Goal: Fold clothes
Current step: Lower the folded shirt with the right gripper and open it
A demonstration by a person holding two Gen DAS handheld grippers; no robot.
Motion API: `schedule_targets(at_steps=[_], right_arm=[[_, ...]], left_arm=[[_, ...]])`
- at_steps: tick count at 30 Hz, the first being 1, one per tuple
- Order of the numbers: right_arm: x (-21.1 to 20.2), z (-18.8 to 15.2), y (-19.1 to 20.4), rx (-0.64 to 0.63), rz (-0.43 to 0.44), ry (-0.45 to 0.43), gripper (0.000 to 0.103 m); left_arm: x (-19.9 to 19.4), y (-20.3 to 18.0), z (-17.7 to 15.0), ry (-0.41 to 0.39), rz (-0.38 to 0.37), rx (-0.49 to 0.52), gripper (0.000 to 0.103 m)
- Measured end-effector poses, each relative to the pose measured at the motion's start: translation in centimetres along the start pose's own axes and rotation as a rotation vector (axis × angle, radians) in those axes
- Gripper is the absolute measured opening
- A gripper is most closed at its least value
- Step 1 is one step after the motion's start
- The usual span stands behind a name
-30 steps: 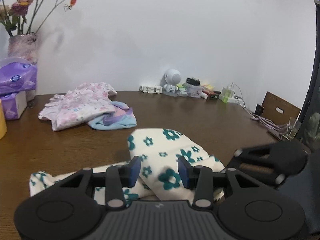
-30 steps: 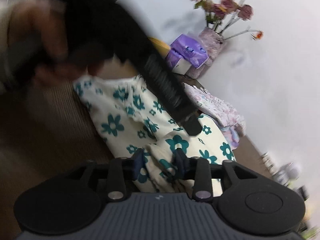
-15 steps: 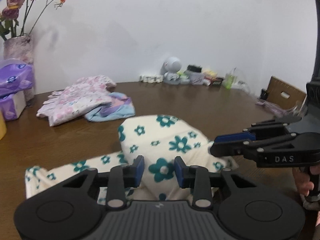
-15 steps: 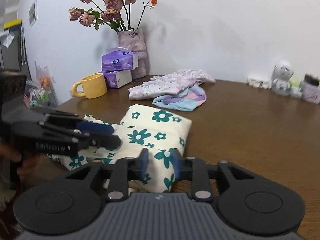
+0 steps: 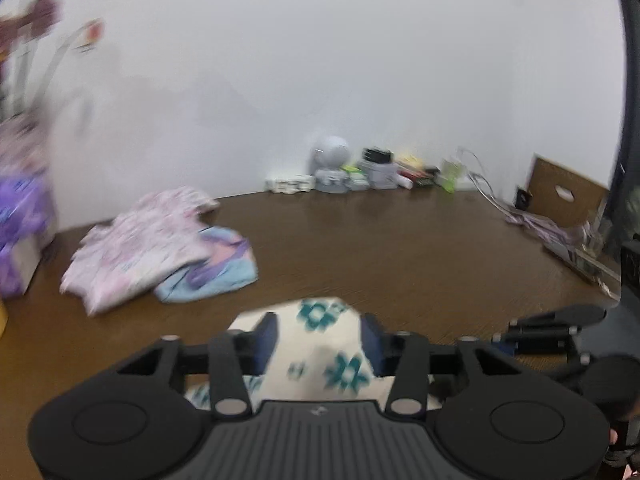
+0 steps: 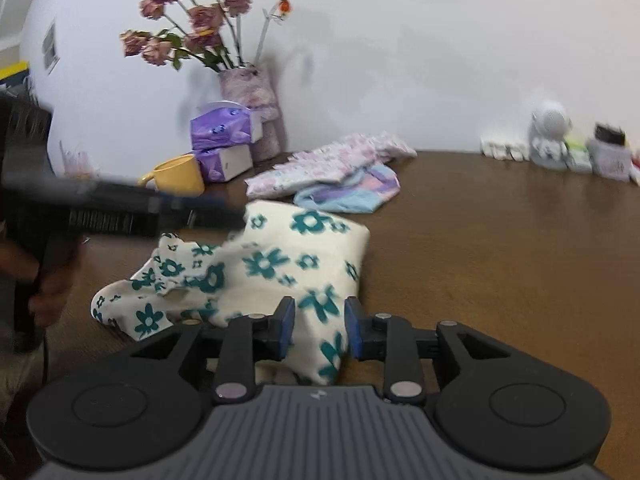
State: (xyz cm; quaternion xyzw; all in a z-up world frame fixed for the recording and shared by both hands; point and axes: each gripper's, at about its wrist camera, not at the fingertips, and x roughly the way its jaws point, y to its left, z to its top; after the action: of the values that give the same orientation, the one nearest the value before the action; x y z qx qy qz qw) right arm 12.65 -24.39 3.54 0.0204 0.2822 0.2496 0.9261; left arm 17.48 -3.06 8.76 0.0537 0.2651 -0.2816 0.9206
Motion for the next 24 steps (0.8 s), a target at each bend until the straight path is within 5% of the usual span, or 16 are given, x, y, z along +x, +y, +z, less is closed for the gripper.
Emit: schedule_targets(at_steps=[8,10,12,13,15,24], right_arm=[[0.7,-0.7,-2.6,0.148,0.105,0.05,0.036],[1.2,-0.8,-2.9,0.179,0.122,0.067,0.025],[1.2,-0.9,-2.9,0.191,0.122,0.068,0.018],[1.1,-0.9,-2.9,0.192,0.118,0.065,0.016],[0.9,-1.1,-2.7,0.198,0.105,0.063,0.011],[-0.3,-0.9,-2.0,0.2,0.065,0.05,0.011]], left_arm=[[6.0,0.1,2.4,0.124,0.017,0.029,0.052],[7.2,1.0,2.1,0.163,0.008,0.004,0.05],[8.0,1.6,1.6,0.195,0.004,-0.017,0.029],[8.4,1.8,1.1,0.207,0.005,-0.025,0.009],[9.0,2.3,0.3,0.231,0.007,-0.042,0.009],[6.1,2.4,-0.5,0.078,0.07,-0.131,0.013]])
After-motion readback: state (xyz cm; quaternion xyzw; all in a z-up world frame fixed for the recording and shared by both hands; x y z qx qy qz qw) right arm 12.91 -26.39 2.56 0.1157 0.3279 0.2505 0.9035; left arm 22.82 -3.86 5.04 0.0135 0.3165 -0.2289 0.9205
